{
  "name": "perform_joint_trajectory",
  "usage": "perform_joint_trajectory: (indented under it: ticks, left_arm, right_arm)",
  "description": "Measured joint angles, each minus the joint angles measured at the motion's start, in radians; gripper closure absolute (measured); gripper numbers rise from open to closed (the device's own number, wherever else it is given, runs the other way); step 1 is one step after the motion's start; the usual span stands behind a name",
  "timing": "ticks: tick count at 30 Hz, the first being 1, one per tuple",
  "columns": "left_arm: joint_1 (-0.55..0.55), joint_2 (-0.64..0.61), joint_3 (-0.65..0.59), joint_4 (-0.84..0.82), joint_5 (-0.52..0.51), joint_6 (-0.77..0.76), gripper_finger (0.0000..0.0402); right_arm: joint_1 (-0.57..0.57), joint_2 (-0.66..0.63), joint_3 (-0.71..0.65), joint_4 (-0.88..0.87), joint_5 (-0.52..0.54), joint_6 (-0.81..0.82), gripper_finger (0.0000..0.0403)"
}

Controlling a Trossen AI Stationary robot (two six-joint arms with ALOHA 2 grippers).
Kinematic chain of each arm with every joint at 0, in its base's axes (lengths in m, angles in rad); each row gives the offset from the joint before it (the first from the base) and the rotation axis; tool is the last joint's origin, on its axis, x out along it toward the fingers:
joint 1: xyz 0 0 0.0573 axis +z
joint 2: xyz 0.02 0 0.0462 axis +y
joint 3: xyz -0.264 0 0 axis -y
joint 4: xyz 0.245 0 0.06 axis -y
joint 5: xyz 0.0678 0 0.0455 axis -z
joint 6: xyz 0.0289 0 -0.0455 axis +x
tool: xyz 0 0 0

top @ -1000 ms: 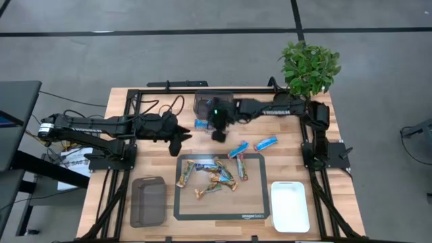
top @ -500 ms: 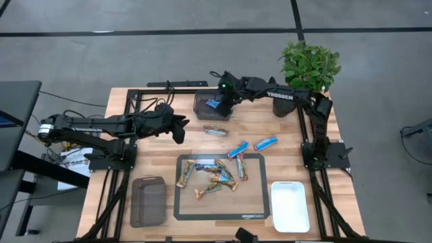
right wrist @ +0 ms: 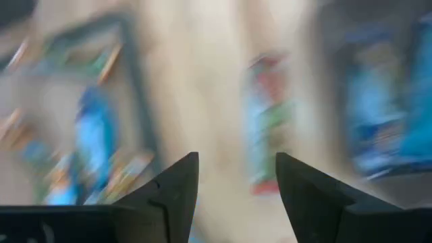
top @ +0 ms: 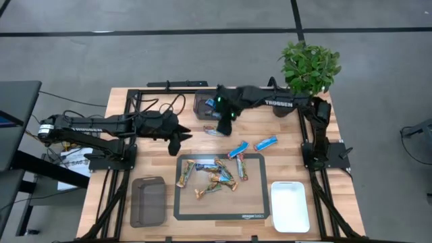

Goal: Pick and place Granola Bars by type
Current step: Put the blue snack bar into the top black transparent bin

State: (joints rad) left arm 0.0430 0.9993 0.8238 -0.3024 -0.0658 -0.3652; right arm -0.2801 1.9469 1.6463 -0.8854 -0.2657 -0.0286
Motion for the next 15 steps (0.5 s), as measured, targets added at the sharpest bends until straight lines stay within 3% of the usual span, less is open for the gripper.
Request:
perform_joint_trajectory:
  ticks: [6,11,15]
  left_arm:
    - [-0.024,0.000,0.000,-0.058,0.035,0.014,0.0286]
    - [-0.046,0.000,0.000,-0.131,0.035,0.008,0.0286]
    - [-0.066,0.000,0.000,-0.173,0.061,0.009,0.0286]
  right_arm:
    - [0.192,0.001,0.000,-0.071,-0.007,-0.033,0.0226]
    - [0.310,0.004,0.000,0.053,0.174,-0.032,0.0237]
    - [0.353,0.028,0.005,0.111,0.216,-0.006,0.0242]
